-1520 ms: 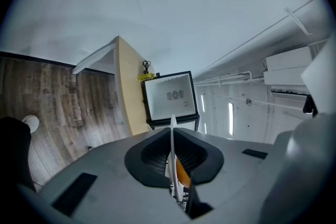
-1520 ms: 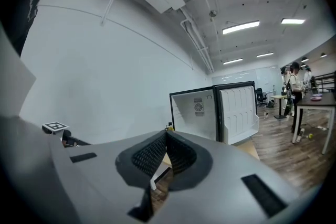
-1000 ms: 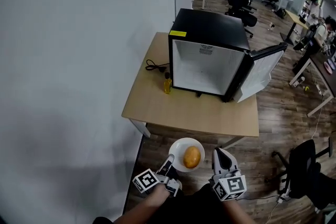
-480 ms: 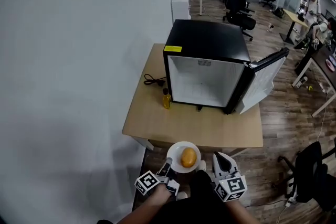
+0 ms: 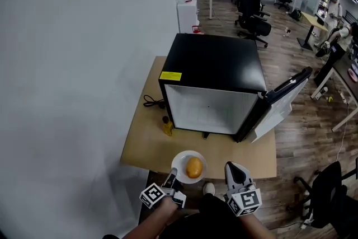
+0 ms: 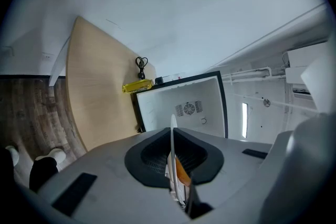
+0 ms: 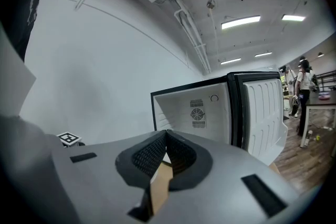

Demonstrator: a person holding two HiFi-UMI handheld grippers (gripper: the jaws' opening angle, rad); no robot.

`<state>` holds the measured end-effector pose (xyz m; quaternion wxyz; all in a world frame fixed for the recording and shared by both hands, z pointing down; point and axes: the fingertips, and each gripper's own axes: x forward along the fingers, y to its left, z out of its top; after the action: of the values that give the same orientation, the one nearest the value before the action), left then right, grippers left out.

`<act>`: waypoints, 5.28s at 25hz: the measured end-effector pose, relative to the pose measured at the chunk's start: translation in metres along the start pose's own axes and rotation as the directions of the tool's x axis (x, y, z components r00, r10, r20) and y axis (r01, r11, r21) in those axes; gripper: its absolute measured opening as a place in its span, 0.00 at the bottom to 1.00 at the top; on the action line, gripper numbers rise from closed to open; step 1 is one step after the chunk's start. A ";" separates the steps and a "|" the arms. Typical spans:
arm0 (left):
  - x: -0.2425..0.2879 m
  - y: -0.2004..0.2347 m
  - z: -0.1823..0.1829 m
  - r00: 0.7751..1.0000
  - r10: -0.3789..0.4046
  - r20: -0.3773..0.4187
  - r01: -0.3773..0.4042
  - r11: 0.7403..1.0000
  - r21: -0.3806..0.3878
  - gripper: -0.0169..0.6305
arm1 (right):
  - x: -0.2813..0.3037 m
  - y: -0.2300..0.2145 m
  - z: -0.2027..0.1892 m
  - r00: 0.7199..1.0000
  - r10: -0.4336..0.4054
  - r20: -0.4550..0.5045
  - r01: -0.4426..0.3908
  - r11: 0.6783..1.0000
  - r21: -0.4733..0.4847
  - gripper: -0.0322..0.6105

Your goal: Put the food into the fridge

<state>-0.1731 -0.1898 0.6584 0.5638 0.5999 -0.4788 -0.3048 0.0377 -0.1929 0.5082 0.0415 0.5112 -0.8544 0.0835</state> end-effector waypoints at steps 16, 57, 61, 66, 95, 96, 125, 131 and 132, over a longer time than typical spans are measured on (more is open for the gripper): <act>0.147 0.008 0.024 0.999 -0.017 0.040 0.018 1.000 -0.025 0.06 | 0.089 -0.069 0.013 1.000 0.016 -0.004 -0.016 0.999 0.032 0.14; 0.328 0.093 0.067 0.976 0.073 0.204 -0.054 0.993 -0.101 0.06 | 0.174 -0.098 -0.037 0.994 -0.021 -0.105 0.024 0.999 0.031 0.14; 0.334 0.096 0.069 0.977 0.078 0.200 -0.060 0.994 -0.094 0.06 | 0.170 -0.096 -0.037 0.994 -0.025 -0.105 0.027 0.999 0.019 0.14; 0.336 0.105 0.066 0.975 0.103 0.198 -0.084 0.991 -0.105 0.06 | 0.168 -0.101 -0.040 0.994 -0.051 -0.100 0.056 0.997 0.048 0.14; 0.345 0.103 0.060 0.921 0.377 0.097 -0.381 0.824 0.418 0.34 | 0.165 -0.082 -0.060 0.989 -0.088 -0.119 0.092 0.995 0.031 0.14; 0.343 0.101 0.062 0.918 0.382 0.105 -0.387 0.807 0.446 0.35 | 0.164 -0.081 -0.059 0.989 -0.087 -0.118 0.091 0.995 0.031 0.14; -0.018 -0.082 -0.038 0.989 -0.016 -0.144 0.103 0.775 0.624 0.06 | 0.009 0.006 -0.016 0.996 -0.086 0.001 0.086 0.996 -0.002 0.14; -0.109 -0.117 -0.058 0.985 -0.114 -0.126 0.169 0.587 0.791 0.05 | -0.061 0.060 -0.023 0.998 -0.054 -0.032 0.052 0.997 -0.052 0.14; -0.120 -0.117 -0.059 0.985 -0.120 -0.125 0.172 0.584 0.793 0.05 | -0.070 0.068 -0.024 0.998 -0.047 -0.035 0.045 0.997 -0.055 0.14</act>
<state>-0.1354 -0.0680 0.5347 0.2215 0.8347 -0.4969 -0.0853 0.0104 -0.0963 0.5136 0.0728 0.5279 -0.8434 0.0685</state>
